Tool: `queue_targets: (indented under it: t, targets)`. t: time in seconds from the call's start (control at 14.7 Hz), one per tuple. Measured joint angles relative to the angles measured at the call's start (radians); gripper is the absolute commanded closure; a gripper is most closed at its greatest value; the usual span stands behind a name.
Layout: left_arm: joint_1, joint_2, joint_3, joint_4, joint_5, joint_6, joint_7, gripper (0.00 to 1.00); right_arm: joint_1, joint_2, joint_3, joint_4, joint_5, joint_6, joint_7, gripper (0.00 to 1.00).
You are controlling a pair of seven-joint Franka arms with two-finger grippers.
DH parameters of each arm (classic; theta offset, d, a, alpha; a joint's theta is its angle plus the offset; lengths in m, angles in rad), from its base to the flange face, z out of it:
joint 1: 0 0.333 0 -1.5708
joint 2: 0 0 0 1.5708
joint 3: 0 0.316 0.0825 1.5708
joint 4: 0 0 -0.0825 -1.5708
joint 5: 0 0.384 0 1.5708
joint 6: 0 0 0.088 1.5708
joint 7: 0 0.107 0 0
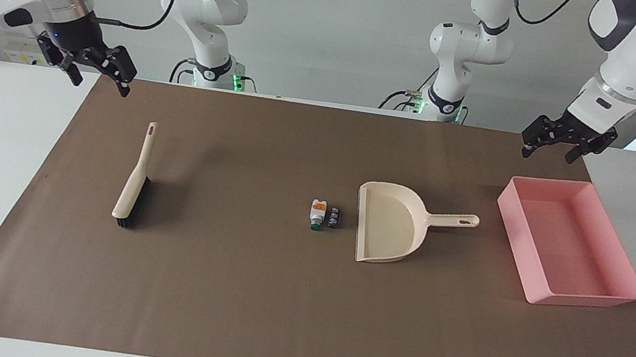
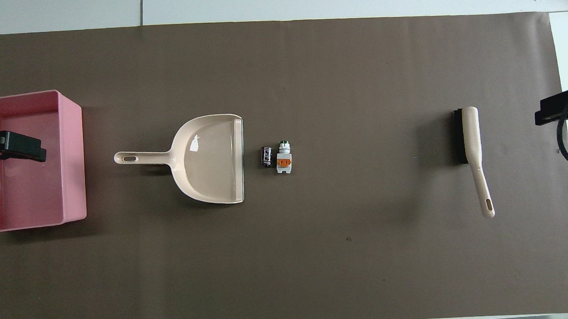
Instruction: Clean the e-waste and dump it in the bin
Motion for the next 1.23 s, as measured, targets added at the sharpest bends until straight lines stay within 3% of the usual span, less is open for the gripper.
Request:
queue_targets:
  t: [1.23]
  targets:
    - [0.036,-0.001,0.003,-0.002,0.000,0.011,0.057,0.01,0.000,0.000,0.000,-0.003,0.000,0.000,0.000,0.00]
